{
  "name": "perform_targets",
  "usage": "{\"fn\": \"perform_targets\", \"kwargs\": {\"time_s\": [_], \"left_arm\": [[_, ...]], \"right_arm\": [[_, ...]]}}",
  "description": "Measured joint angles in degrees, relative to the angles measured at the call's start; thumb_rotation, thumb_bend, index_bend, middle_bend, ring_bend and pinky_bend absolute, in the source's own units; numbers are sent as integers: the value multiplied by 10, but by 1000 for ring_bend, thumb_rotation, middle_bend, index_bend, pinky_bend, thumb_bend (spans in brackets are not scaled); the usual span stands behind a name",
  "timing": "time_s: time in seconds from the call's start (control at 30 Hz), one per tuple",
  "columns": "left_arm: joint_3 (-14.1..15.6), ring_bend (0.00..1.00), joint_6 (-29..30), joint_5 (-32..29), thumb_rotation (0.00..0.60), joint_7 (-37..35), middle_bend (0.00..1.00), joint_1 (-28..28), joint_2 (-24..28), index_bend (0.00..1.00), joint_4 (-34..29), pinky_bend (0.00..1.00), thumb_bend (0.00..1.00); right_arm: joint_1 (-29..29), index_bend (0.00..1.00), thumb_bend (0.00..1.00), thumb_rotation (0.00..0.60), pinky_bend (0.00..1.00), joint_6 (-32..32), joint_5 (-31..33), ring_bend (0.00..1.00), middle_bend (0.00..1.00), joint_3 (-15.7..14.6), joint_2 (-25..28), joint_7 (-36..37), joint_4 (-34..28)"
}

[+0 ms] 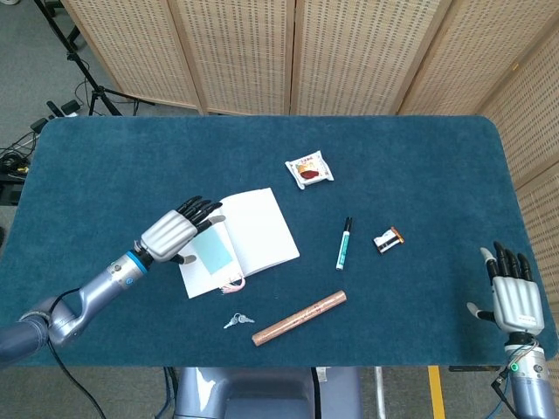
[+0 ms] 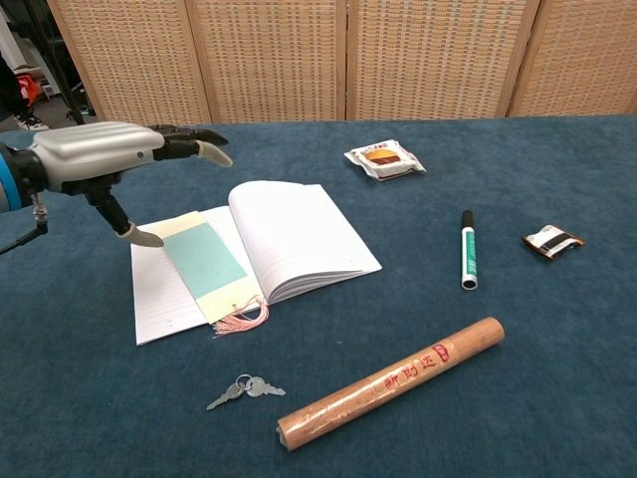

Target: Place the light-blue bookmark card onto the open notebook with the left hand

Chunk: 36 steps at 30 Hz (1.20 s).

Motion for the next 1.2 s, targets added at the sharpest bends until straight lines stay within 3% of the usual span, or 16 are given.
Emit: {"fn": "perform_targets", "kwargs": {"time_s": [0.27,0.47,0.7,1.2], "left_arm": [[-13,0,-37,-82,600,69,0,31,99,73,-161,0,117],[-15,0,-110,-155,600,108,0,34,143,73,-225,0,117],[-17,0,-174,-229,600,181,0,22,165,73,-264,0,121],[-21,0,-219,-346,600,301,0,-11,143,73,-273,0,130]], "right_arm": [[-7,69,156,600,4,26,-35,0,0,-8,8,17,-15],[-12,69,156,600,3,41,-57,0,0,-16,14,24,-26],[-17,69,156,600,3,52,-70,0,0,-19,21,33,-35],[-22,69,156,600,3,58,-78,0,0,-20,30,52,-42]]}}
